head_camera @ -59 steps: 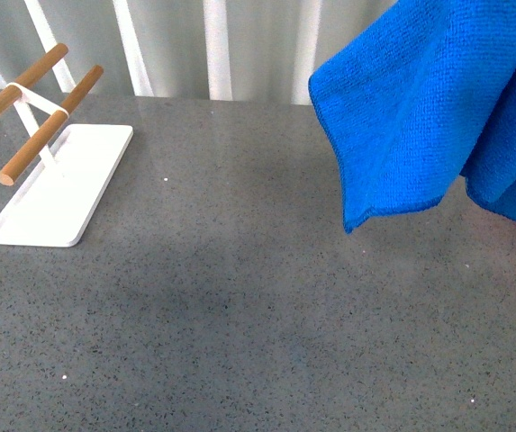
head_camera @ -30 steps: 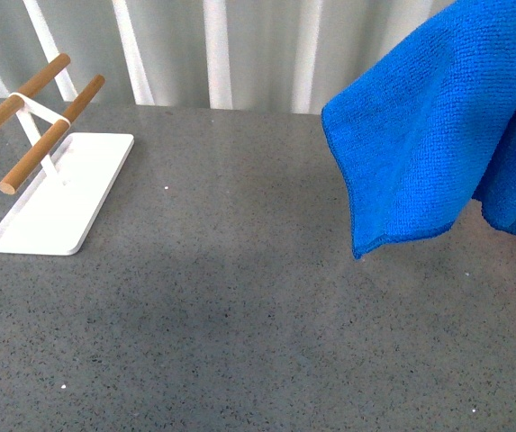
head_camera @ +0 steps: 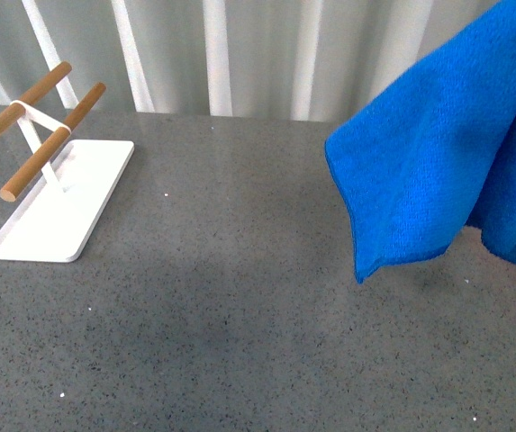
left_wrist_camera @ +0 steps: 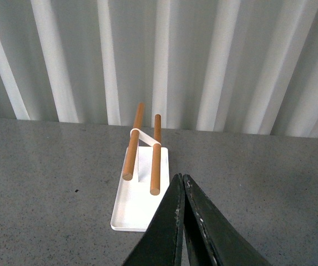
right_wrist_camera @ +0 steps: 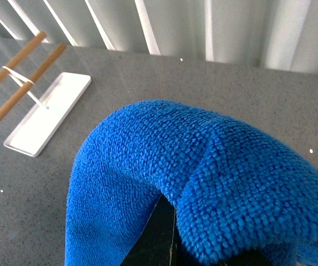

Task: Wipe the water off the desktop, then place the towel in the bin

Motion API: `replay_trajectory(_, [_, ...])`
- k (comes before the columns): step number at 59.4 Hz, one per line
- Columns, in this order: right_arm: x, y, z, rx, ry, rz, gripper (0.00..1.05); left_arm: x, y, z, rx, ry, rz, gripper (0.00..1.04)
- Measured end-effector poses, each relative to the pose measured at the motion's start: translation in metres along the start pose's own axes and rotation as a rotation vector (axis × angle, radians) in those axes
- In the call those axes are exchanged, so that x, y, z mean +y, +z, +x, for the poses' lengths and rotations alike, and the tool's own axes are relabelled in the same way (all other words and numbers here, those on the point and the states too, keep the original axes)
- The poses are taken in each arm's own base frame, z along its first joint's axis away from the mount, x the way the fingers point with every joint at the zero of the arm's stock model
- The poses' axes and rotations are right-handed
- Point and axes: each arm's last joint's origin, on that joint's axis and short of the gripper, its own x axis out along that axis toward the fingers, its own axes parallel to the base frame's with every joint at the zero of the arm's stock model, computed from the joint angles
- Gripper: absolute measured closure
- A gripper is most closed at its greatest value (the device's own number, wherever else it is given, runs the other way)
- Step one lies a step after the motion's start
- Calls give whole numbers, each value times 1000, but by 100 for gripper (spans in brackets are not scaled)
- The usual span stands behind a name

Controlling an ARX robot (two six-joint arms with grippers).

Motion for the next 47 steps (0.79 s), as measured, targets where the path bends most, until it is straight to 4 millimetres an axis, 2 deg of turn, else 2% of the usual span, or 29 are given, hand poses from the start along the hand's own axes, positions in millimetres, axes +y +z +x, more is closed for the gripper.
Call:
replay_trajectory(8, [0, -4, 15, 118, -85, 19, 101, 0, -1, -4, 4, 0, 0, 101])
replay_trajectory(22, [5, -37, 52, 315, -164, 23, 101, 0, -3, -13, 6, 0, 1, 101])
replay_trajectory(40, [1, -60, 73, 417, -219, 29, 101, 0, -3, -13, 7, 0, 0, 101])
replay_trajectory(44, [-2, -66, 78, 436, -234, 34, 101, 0, -3, -13, 7, 0, 0, 92])
replay_trajectory(47, [-5, -76, 85, 464, -252, 37, 101, 0, -3, -13, 7, 0, 0, 81])
